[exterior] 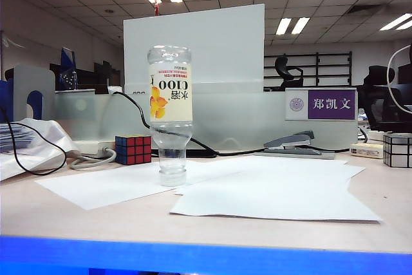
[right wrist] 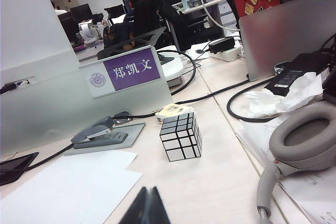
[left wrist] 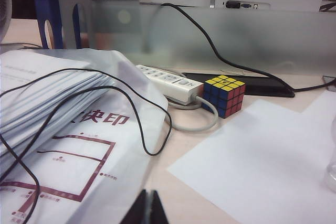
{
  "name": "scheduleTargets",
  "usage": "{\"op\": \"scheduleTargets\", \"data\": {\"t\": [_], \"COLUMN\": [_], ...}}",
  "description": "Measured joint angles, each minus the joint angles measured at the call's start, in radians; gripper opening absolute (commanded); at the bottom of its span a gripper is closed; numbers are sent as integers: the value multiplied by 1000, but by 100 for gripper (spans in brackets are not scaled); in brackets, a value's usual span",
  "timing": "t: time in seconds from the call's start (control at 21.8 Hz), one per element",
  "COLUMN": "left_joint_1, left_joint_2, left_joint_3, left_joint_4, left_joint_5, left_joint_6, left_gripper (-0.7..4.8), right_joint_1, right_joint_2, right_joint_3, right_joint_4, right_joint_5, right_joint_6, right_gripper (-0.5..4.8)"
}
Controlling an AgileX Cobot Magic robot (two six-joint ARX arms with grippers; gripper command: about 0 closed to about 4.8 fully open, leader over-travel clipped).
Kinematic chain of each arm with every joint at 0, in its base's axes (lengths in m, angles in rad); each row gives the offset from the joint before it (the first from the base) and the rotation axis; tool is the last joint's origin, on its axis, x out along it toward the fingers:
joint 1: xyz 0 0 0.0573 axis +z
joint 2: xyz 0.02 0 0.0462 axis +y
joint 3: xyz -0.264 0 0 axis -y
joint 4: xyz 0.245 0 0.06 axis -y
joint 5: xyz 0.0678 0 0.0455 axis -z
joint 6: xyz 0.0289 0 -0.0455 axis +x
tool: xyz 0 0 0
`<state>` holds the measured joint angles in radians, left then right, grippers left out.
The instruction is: Flip the plastic bottle upside down.
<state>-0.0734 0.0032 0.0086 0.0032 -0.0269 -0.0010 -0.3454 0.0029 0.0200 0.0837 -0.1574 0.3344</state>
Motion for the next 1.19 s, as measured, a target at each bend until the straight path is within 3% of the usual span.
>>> {"op": "scheduleTargets", "data": {"t": [1.19], "left_joint_1": [0], "left_joint_2": [0], "left_joint_3": [0], "left_joint_4": [0], "left_joint_5": [0], "left_joint_6": [-15], "left_gripper": [-5], "right_joint_1": [0], "right_joint_2": [0], "right_joint_3": [0], "right_joint_4": [0], "right_joint_5": [0], "right_joint_6": [0], "right_gripper": [-9]}}
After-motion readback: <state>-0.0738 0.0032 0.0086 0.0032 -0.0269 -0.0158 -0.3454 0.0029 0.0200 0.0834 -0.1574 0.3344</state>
